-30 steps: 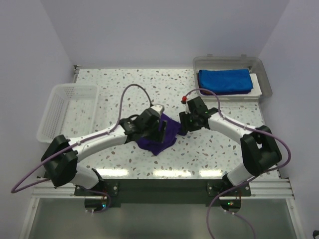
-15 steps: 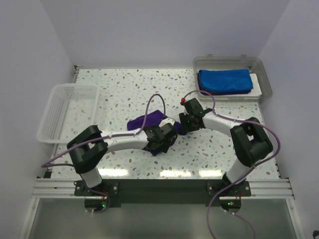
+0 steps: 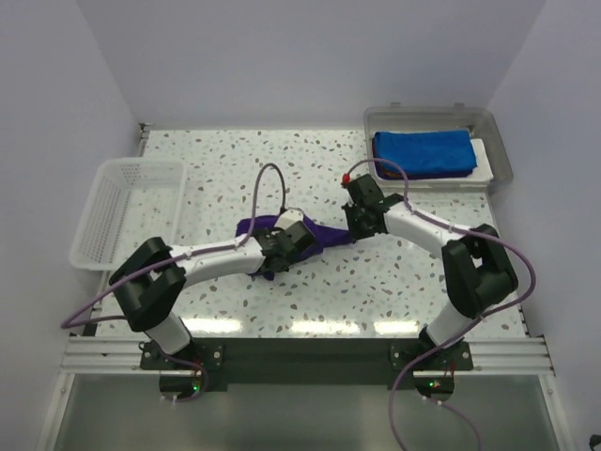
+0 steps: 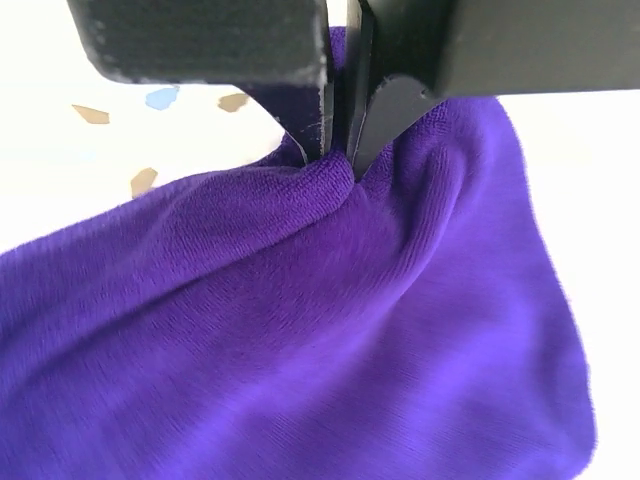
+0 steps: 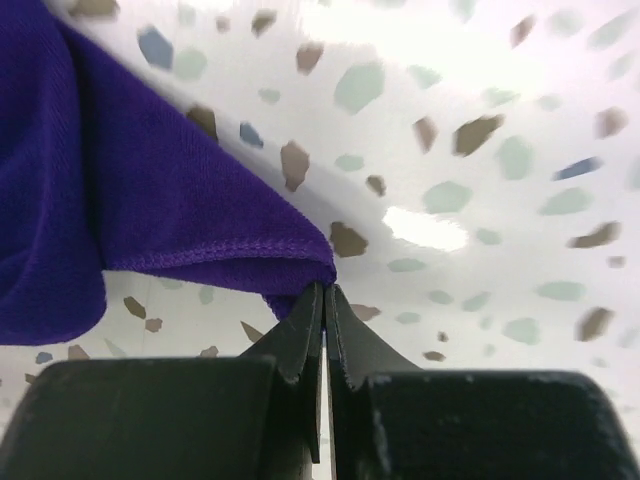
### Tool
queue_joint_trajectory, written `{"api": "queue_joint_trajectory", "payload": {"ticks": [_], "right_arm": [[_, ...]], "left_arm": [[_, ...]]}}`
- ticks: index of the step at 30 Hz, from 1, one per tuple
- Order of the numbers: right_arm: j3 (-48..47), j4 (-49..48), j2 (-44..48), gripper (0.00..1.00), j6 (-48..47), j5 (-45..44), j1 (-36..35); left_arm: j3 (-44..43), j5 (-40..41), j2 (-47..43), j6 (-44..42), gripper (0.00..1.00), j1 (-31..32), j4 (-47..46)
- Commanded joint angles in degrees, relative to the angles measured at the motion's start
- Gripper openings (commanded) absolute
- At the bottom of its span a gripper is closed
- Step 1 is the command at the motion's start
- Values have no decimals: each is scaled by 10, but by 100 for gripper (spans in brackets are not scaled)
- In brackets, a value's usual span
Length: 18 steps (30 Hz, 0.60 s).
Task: Fold and stack the towels
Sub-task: Flatten out the crumpled towel
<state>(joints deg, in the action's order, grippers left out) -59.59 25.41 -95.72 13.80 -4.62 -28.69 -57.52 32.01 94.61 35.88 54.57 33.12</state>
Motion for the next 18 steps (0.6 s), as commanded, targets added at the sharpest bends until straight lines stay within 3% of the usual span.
{"api": "queue_joint_trajectory", "payload": {"ticks": [1, 4, 6, 10, 11, 14, 18], "right_arm": [[-89, 52, 81, 0, -32, -84, 7], [-159, 96, 119, 0, -73, -123, 7], [-209, 121, 138, 0, -110, -147, 7], [-297, 166, 173, 0, -184, -179, 8], [-325, 171, 175, 0, -212, -174, 7], [-377, 190, 161, 1, -257, -150, 7], [-406, 206, 105, 1, -274, -123, 7]], "left_arm": [[-28, 22, -69, -54, 0, -24, 13], [-75, -39, -102, -88, 0, -23, 19], [-114, -122, -123, -99, 0, -17, 28], [-153, -246, -156, -77, 0, 11, 47], [-149, -310, -165, -68, 0, 11, 47], [-105, -381, -203, -23, 0, 11, 52], [12, -374, -233, 51, 0, 10, 76]]}}
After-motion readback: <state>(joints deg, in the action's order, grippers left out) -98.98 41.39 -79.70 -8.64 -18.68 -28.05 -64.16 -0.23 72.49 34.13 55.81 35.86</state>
